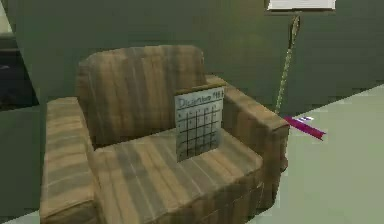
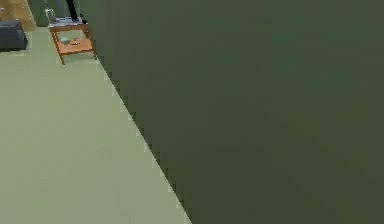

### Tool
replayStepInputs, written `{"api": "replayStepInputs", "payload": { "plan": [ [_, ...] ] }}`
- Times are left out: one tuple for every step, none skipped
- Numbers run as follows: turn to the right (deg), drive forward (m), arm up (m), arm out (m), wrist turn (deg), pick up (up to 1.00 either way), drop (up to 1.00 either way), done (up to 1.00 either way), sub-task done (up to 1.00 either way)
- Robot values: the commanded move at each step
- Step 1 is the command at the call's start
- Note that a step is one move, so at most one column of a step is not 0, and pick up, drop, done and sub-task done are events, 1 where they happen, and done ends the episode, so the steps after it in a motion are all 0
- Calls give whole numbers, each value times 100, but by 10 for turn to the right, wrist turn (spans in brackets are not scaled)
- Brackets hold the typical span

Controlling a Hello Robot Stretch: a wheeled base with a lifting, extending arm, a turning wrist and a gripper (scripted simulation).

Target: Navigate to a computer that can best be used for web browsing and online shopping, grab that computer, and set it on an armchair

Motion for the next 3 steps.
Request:
{"api": "replayStepInputs", "payload": {
  "plan": [
    [-450,0,0,0,0,0,0,0,0],
    [-330,0,0,0,0,0,0,0,0],
    [0,95,0,0,0,0,0,0,0]
  ]
}}
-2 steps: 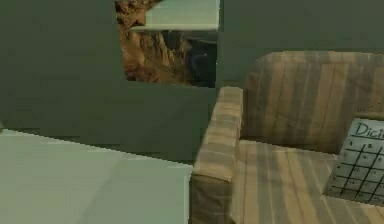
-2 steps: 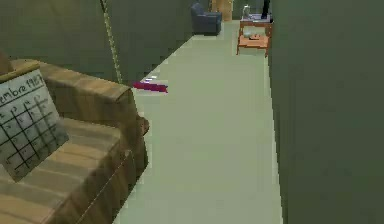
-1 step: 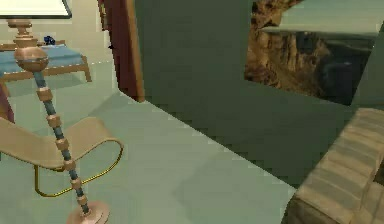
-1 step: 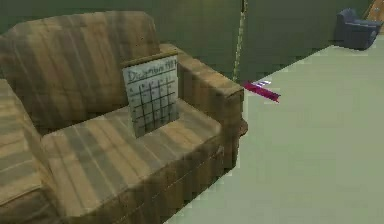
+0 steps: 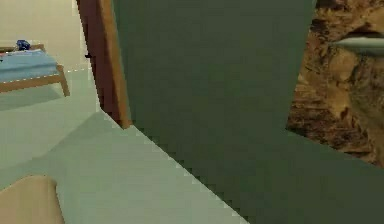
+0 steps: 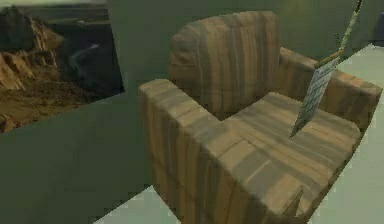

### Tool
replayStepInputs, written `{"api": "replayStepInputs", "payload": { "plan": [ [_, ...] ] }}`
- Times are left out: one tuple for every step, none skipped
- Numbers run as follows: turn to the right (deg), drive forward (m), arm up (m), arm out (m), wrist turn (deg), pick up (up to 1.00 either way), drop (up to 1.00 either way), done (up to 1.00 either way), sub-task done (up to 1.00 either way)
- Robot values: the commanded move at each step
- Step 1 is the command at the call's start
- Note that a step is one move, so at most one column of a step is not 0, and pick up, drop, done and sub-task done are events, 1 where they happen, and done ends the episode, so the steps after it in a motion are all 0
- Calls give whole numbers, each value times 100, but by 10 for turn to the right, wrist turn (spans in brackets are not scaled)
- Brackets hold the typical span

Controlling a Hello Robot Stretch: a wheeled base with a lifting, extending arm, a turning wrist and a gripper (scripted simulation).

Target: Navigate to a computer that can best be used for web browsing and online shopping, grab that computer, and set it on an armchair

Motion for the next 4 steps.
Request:
{"api": "replayStepInputs", "payload": {
  "plan": [
    [-210,0,0,0,0,0,0,0,0],
    [0,90,0,0,0,0,0,0,0],
    [-150,0,0,0,0,0,0,0,0],
    [0,100,0,0,0,0,0,0,0]
  ]
}}
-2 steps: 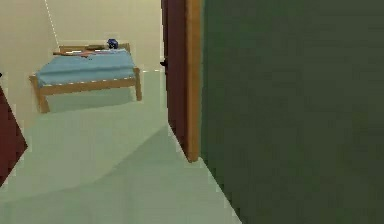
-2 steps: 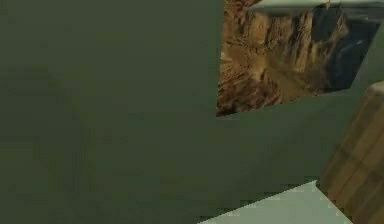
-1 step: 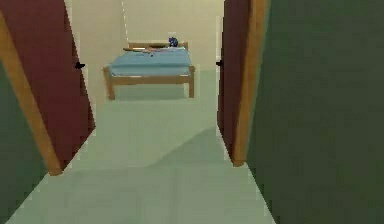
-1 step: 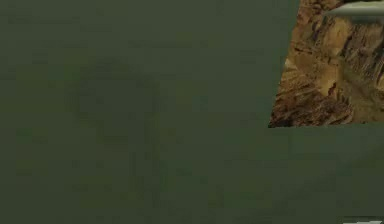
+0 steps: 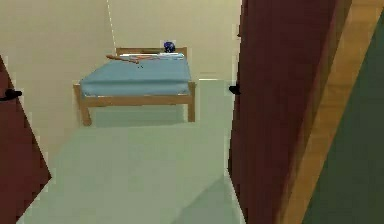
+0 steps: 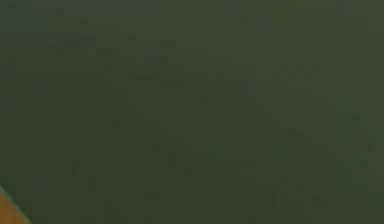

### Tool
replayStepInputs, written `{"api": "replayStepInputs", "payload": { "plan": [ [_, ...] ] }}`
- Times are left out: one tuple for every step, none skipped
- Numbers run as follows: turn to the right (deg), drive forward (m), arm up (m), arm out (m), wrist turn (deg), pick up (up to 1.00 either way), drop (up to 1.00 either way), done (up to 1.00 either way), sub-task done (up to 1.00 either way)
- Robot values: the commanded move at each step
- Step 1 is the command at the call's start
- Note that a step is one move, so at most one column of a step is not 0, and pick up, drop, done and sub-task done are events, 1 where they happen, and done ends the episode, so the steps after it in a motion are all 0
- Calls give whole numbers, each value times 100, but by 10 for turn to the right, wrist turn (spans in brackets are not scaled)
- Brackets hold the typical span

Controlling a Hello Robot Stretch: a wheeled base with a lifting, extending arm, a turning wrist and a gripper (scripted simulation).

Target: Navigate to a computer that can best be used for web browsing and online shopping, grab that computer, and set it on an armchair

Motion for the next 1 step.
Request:
{"api": "replayStepInputs", "payload": {
  "plan": [
    [0,100,0,0,0,0,0,0,0]
  ]
}}
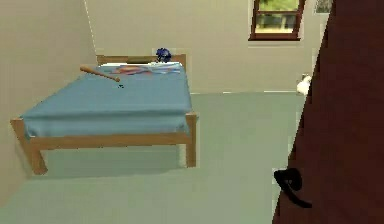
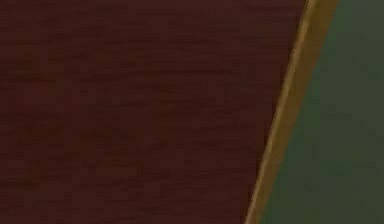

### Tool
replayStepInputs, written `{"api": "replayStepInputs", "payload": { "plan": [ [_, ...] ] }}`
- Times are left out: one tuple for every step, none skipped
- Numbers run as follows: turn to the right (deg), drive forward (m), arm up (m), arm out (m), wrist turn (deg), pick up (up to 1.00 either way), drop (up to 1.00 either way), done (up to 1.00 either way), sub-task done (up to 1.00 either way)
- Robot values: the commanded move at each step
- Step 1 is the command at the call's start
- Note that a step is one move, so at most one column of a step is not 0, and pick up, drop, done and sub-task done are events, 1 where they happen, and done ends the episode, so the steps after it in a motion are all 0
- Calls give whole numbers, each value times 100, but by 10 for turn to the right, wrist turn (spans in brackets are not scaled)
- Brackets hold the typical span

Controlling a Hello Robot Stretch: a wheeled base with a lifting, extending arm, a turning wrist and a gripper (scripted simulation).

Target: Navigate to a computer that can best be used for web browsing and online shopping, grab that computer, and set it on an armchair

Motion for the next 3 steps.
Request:
{"api": "replayStepInputs", "payload": {
  "plan": [
    [0,70,0,0,0,0,0,0,0],
    [300,0,0,0,0,0,0,0,0],
    [0,100,0,0,0,0,0,0,0]
  ]
}}
